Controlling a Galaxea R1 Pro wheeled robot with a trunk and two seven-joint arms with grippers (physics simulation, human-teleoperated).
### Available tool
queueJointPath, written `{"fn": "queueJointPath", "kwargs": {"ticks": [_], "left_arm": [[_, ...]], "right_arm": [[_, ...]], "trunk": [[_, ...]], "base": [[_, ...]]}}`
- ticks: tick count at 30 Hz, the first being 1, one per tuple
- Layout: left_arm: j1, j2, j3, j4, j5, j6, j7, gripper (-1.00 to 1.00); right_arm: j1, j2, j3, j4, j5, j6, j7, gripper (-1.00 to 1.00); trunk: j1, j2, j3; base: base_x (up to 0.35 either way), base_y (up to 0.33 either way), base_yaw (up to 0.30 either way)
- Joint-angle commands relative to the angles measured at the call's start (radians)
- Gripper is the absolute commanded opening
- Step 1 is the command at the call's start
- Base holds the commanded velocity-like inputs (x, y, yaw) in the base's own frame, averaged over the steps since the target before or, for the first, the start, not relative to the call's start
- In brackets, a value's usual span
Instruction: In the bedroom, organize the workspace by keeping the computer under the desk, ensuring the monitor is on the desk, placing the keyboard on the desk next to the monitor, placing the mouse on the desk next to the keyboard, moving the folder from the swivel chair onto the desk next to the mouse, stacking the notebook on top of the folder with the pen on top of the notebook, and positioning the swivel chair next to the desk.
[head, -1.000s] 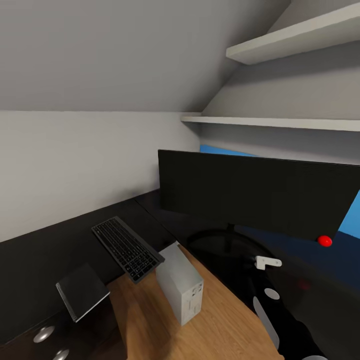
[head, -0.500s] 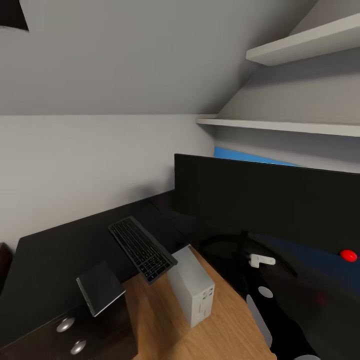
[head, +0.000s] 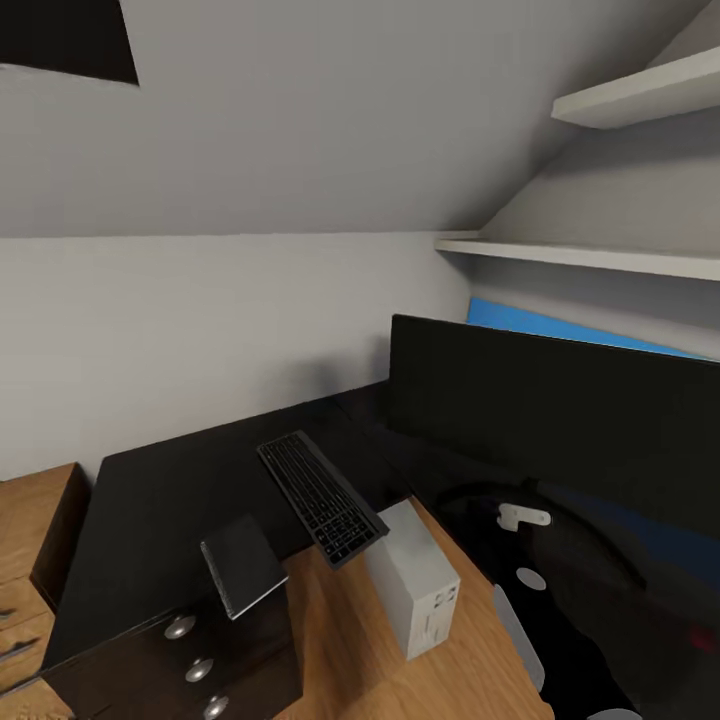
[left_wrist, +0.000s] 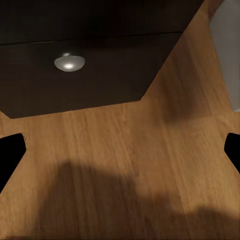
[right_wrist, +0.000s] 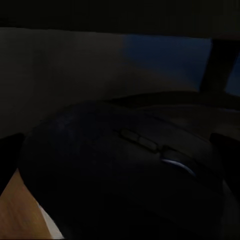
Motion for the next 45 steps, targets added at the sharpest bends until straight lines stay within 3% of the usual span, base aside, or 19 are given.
{"fn": "queueJointPath", "kwargs": {"ticks": [1,5,11,21,30,35,45], "left_arm": [[-0.001,0.000,-0.005,0.002,0.011,-0.003,-0.005,1.00],[-0.001,0.000,-0.005,0.002,0.011,-0.003,-0.005,1.00],[-0.001,0.000,-0.004,0.002,0.012,-0.003,-0.004,1.00],[-0.001,-0.001,-0.005,0.002,0.012,-0.003,-0.004,1.00],[-0.001,-0.001,-0.005,0.002,0.011,-0.003,-0.004,1.00],[-0.001,0.000,-0.005,0.002,0.011,-0.003,-0.004,1.00],[-0.001,-0.001,-0.005,0.002,0.011,-0.003,-0.004,1.00]], "right_arm": [[0.000,-0.001,0.005,-0.006,-0.006,0.016,-0.009,-1.00],[0.000,0.000,0.005,-0.046,-0.008,0.094,-0.008,-1.00],[0.001,0.000,0.005,-0.063,-0.009,0.143,-0.006,-1.00],[0.014,-0.005,0.005,-0.066,-0.008,0.144,0.006,-1.00],[0.017,0.010,0.010,-0.072,-0.009,0.134,0.011,-1.00],[0.017,0.032,0.009,-0.072,-0.007,0.132,0.009,-1.00],[0.017,0.038,0.009,-0.070,-0.004,0.130,0.007,-1.00]], "trunk": [[-0.004,0.007,0.002],[-0.019,0.035,0.013],[-0.042,0.077,0.032],[-0.081,0.147,0.063],[-0.115,0.210,0.091],[-0.134,0.245,0.107],[-0.173,0.315,0.138]], "base": [[0.000,0.000,0.119],[0.000,0.000,0.054],[0.000,0.000,0.014],[0.000,0.000,0.001],[0.000,0.000,0.024],[0.000,0.000,0.181],[0.000,0.000,0.266]]}}
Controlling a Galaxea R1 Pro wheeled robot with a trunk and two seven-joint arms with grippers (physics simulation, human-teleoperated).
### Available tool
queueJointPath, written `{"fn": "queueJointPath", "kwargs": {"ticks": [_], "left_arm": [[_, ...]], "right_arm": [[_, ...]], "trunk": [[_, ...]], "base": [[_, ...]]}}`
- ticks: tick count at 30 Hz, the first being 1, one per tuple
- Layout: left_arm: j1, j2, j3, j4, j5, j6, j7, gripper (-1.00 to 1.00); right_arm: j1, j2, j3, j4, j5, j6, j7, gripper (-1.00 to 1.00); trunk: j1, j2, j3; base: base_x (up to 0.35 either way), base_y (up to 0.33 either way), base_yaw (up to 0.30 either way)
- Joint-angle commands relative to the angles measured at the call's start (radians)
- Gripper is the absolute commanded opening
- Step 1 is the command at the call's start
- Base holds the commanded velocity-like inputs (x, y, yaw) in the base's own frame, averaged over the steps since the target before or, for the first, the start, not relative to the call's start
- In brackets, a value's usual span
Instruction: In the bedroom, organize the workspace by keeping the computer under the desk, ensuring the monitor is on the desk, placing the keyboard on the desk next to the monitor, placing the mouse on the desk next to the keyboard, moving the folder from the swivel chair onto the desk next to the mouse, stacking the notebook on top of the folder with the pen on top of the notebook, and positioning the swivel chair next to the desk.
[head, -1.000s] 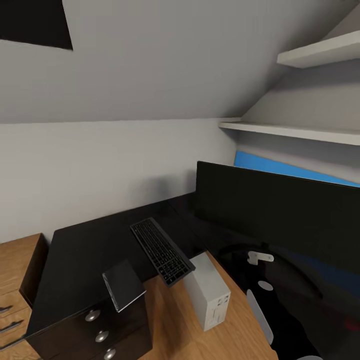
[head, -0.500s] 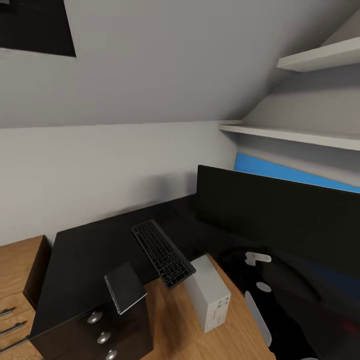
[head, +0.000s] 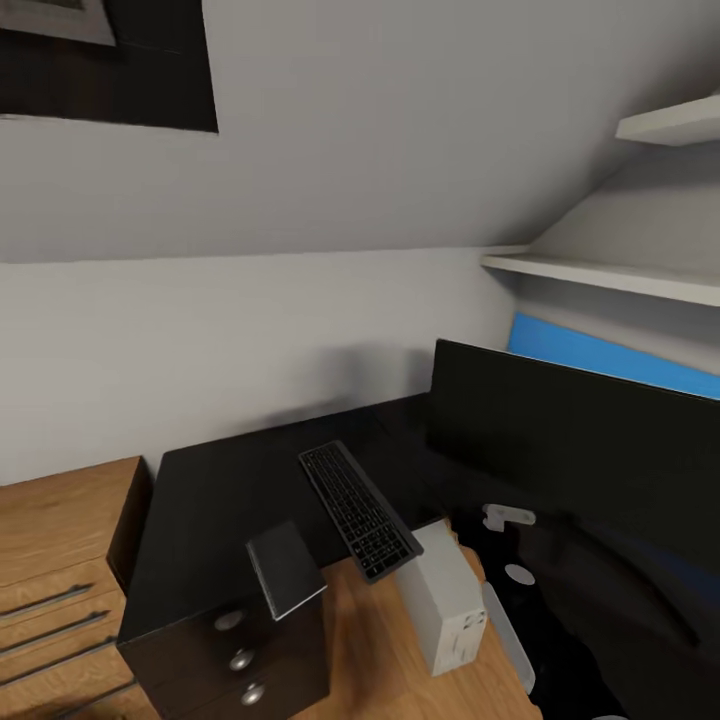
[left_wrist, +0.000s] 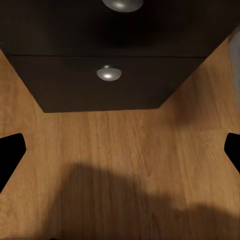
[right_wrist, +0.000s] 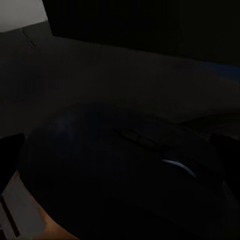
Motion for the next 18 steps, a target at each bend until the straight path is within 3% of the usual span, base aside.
{"fn": "queueJointPath", "kwargs": {"ticks": [1,18], "left_arm": [[-0.001,0.000,-0.006,0.002,0.011,-0.003,-0.005,1.00],[-0.001,-0.001,-0.006,0.002,0.010,-0.004,-0.005,1.00]], "right_arm": [[0.000,-0.001,0.002,-0.002,-0.007,0.004,-0.007,-1.00],[0.000,0.002,0.004,0.000,-0.008,0.006,-0.008,-1.00]], "trunk": [[-0.004,0.006,0.002],[-0.008,0.013,-0.001]], "base": [[0.000,0.000,0.278],[0.000,0.000,0.260]]}}
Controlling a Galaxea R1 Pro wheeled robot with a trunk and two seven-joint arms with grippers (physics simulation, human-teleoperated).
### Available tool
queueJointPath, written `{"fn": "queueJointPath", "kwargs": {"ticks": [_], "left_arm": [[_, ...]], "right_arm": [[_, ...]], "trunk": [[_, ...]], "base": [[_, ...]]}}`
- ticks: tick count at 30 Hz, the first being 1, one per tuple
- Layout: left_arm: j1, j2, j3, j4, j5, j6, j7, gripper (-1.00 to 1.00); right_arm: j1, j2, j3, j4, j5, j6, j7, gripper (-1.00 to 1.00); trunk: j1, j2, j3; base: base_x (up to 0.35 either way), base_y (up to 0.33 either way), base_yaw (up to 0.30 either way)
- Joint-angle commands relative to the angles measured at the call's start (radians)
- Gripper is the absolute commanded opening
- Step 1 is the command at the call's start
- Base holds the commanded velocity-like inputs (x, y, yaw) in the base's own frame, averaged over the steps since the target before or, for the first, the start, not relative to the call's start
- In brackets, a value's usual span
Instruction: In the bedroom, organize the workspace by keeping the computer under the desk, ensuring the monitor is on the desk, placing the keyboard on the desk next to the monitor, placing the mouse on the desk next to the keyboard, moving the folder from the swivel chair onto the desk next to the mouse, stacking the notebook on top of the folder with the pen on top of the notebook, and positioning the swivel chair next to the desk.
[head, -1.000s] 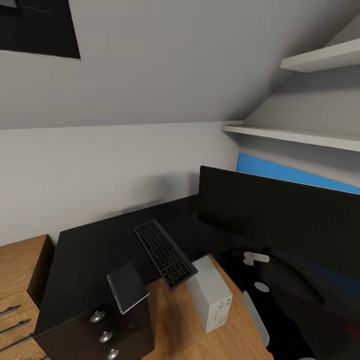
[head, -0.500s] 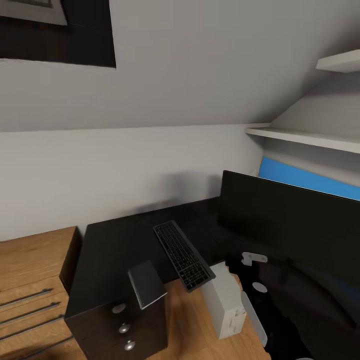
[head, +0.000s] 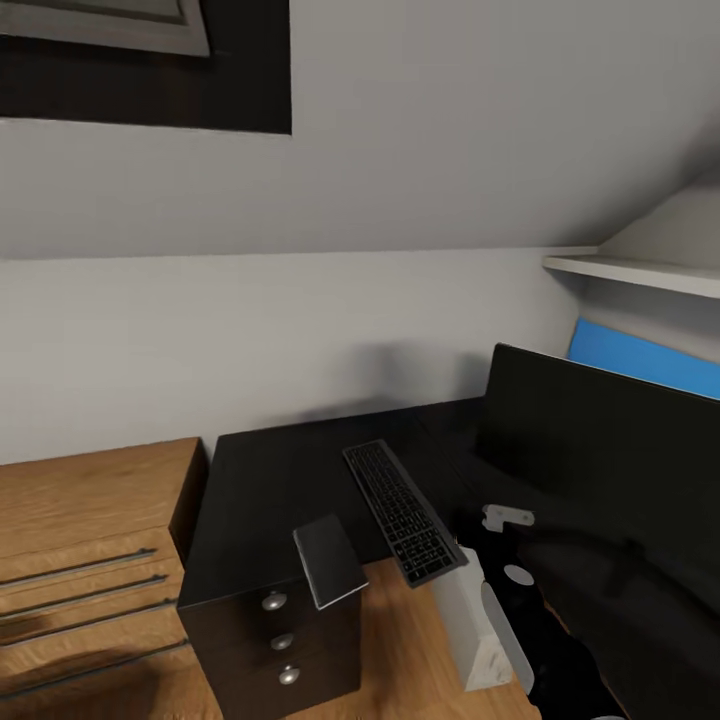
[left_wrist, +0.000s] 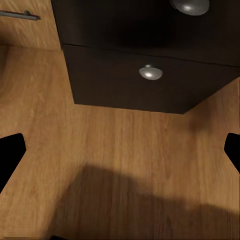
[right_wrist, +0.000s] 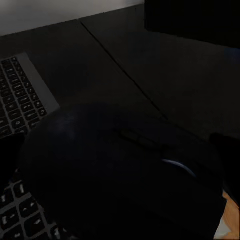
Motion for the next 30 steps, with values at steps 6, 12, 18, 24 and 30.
{"fn": "queueJointPath", "kwargs": {"ticks": [6,12,18,24,30], "left_arm": [[-0.001,0.000,-0.006,0.002,0.011,-0.003,-0.005,1.00],[-0.001,0.000,-0.006,0.002,0.011,-0.003,-0.005,1.00],[-0.001,0.001,-0.006,0.002,0.011,-0.003,-0.005,1.00],[-0.001,0.001,-0.006,0.002,0.011,-0.003,-0.005,1.00],[-0.001,0.001,-0.006,0.003,0.011,-0.003,-0.005,1.00]], "right_arm": [[0.002,0.001,0.004,-0.002,-0.009,0.005,-0.006,-1.00],[0.002,0.018,0.004,-0.002,-0.007,0.003,-0.008,-1.00],[0.002,0.023,0.004,-0.001,-0.004,0.002,-0.009,-1.00],[0.002,0.024,0.004,0.000,-0.004,0.002,-0.009,-1.00],[0.002,0.024,0.004,0.000,-0.003,0.001,-0.008,-1.00]], "trunk": [[0.000,-0.001,-0.006],[0.000,-0.001,-0.007],[0.000,-0.001,-0.007],[0.000,-0.001,-0.007],[0.000,-0.001,-0.007]], "base": [[0.000,0.000,0.144],[0.000,0.000,0.061],[0.000,0.000,0.207],[0.000,0.000,0.248],[0.000,0.000,0.255]]}}
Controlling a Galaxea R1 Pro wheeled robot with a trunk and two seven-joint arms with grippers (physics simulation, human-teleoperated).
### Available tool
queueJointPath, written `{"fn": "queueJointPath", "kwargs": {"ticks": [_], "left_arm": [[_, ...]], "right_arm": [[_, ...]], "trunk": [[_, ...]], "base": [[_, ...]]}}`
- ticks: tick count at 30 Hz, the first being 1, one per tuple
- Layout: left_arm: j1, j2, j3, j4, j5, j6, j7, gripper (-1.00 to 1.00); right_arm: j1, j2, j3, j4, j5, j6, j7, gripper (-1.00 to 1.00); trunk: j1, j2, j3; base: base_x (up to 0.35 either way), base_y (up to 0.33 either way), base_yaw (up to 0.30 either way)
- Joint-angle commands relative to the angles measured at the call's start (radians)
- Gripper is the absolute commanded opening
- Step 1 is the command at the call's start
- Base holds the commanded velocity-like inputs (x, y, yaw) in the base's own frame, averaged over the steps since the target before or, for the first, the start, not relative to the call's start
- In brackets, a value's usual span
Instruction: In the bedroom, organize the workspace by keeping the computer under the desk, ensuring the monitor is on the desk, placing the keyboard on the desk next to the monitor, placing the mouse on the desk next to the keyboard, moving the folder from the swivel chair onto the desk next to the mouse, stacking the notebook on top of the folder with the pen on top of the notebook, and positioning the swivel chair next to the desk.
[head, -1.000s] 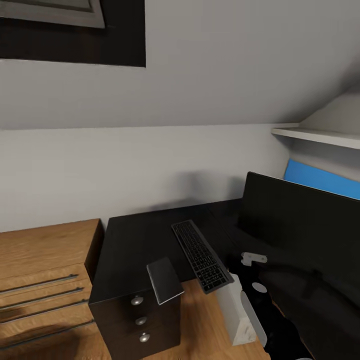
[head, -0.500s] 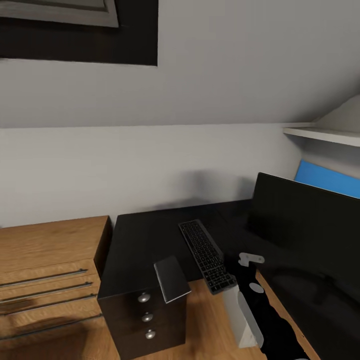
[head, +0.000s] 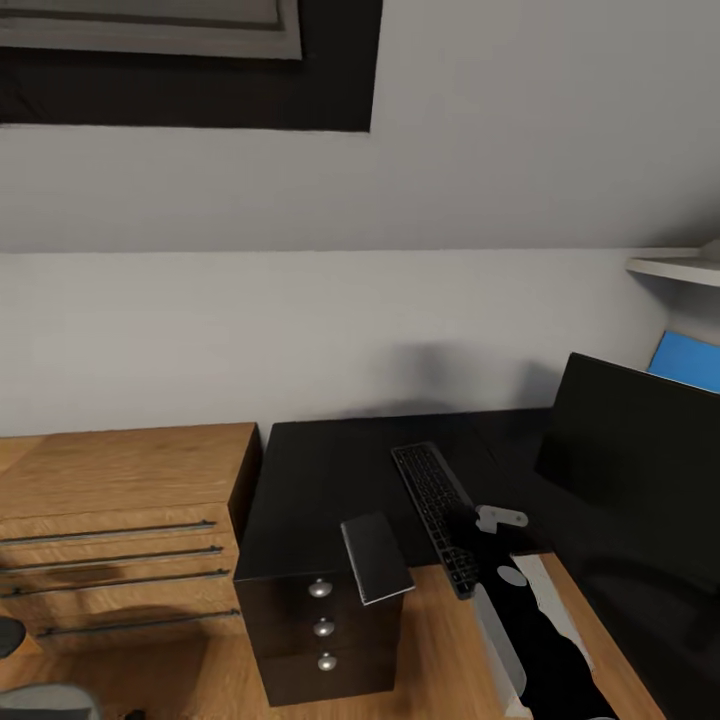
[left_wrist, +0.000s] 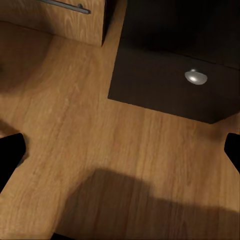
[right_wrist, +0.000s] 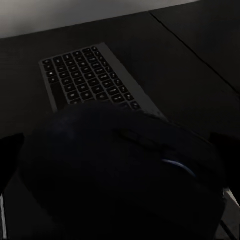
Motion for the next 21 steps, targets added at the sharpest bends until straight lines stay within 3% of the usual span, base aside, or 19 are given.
{"fn": "queueJointPath", "kwargs": {"ticks": [1,21], "left_arm": [[-0.001,0.000,-0.006,0.002,0.011,-0.003,-0.005,1.00],[-0.001,0.001,-0.006,0.003,0.011,-0.003,-0.006,1.00]], "right_arm": [[0.000,-0.001,0.002,-0.002,-0.007,0.004,-0.007,-1.00],[0.000,-0.001,0.002,-0.002,-0.006,0.004,-0.007,-1.00]], "trunk": [[0.000,-0.001,-0.001],[0.000,-0.001,-0.001]], "base": [[0.000,0.000,0.256],[0.000,0.000,0.256]]}}
